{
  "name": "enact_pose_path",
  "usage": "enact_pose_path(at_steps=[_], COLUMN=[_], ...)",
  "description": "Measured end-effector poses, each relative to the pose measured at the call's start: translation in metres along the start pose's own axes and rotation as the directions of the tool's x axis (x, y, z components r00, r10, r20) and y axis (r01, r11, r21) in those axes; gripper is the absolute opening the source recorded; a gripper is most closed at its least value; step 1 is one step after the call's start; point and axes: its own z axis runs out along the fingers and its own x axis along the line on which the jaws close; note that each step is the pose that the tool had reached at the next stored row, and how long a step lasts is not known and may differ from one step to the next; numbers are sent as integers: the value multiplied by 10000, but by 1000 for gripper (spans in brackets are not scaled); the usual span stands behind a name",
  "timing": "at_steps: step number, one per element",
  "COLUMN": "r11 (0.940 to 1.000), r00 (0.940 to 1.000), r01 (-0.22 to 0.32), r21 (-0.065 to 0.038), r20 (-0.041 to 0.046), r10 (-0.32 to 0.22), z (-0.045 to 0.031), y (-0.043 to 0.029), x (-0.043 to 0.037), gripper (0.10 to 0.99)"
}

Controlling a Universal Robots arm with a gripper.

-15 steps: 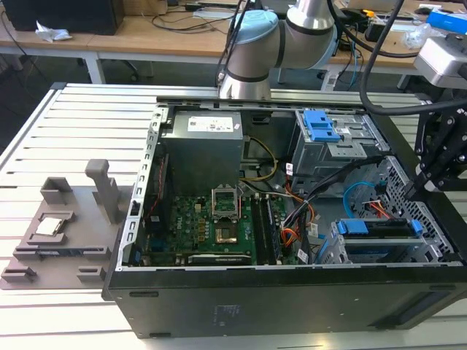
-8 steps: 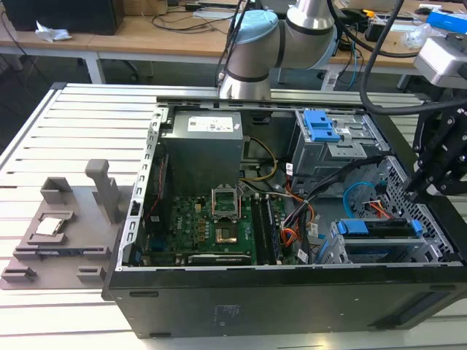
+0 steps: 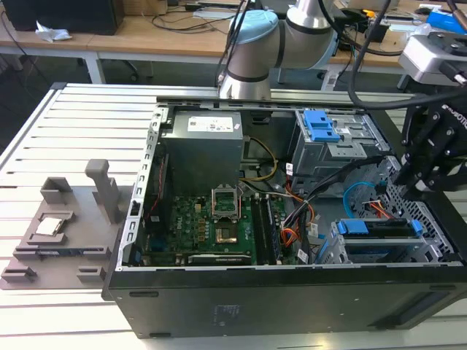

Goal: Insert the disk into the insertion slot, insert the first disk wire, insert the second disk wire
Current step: 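Insert the second disk wire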

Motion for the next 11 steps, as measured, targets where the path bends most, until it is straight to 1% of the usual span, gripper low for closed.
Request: enact_pose_path(at_steps=[2,5,9,10,11], r11=[10000,10000,9997,9994,9984], r00=[10000,10000,9997,9994,9984], r01=[44,91,260,346,562], r21=[1,0,1,1,2], r20=[-4,-5,-13,-15,-28], r10=[-44,-91,-260,-346,-562], z=[12,24,54,62,73], y=[29,64,126,132,135], x=[-67,-127,-155,-156,-157], gripper=[298,298,298,298,298])
